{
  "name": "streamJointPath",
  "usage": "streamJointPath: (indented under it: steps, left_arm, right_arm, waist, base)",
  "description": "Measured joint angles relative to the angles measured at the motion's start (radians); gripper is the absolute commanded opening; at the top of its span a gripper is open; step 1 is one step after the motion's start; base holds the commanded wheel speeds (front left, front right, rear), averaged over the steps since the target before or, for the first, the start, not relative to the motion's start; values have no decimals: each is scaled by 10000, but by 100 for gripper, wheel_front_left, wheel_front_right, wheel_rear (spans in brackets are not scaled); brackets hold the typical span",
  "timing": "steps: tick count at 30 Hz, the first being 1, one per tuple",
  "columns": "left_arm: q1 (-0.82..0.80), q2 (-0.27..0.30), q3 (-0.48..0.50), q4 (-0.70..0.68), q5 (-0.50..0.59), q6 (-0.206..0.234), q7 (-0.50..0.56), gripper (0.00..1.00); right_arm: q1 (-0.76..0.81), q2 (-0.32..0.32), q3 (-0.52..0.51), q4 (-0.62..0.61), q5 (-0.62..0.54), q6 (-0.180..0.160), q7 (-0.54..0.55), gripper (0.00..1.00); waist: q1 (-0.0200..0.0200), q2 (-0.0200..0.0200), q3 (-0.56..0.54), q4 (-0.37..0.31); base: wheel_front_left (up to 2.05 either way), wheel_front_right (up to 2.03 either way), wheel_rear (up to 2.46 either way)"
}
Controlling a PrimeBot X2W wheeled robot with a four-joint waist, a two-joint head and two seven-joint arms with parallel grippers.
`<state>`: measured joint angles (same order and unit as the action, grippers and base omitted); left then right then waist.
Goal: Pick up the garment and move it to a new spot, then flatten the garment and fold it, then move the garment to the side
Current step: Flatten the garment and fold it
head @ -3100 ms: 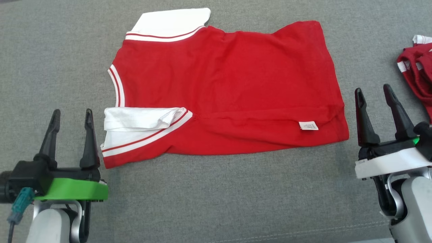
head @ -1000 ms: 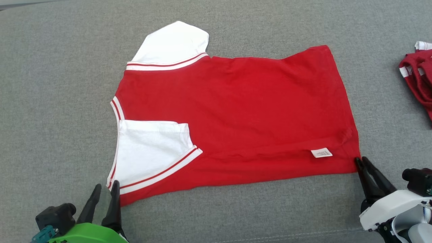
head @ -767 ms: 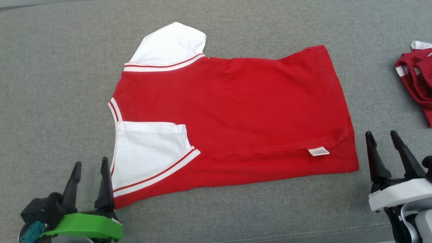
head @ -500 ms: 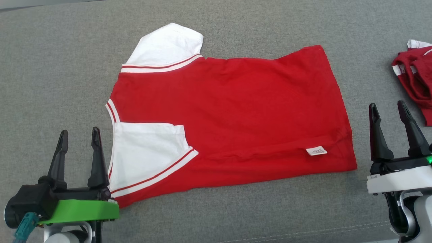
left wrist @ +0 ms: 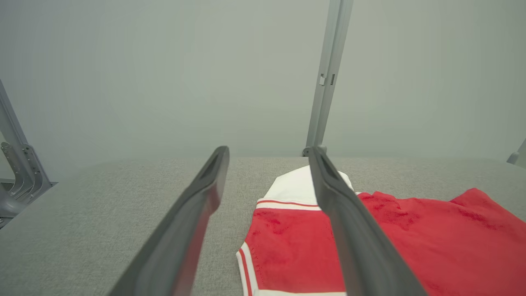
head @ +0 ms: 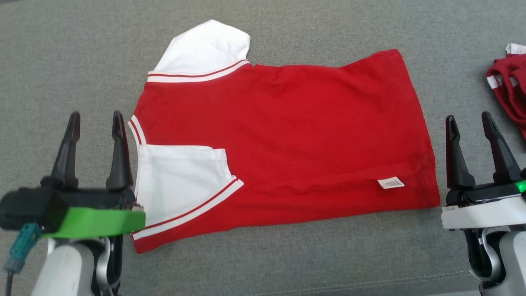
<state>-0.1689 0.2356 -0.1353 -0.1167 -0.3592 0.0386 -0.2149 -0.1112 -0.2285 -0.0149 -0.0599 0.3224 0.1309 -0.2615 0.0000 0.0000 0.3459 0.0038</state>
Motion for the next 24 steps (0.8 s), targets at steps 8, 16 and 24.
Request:
streamJointPath:
  steps: [8,16,24]
  left_arm:
    - [-3780,155,-616,1241,-148,-899,1292,100]
    - [-6670,159,-1346,5081,-915,-1547,2635,100]
    - [-8482,311,-2017,8243,-1732,-1662,3216,100]
  right_arm:
    - [-662,-125,301,17,102,0,0,100]
    - [-1312,-113,800,274,196,0,0,100]
    - [-1733,-35,1131,529,318,0,-2,100]
  waist:
    - [0,0,706,-75]
    - [1,0,1500,-432]
    - [1,0,2092,-871]
  base:
    - [0,0,0]
    - [0,0,0]
    - [0,0,0]
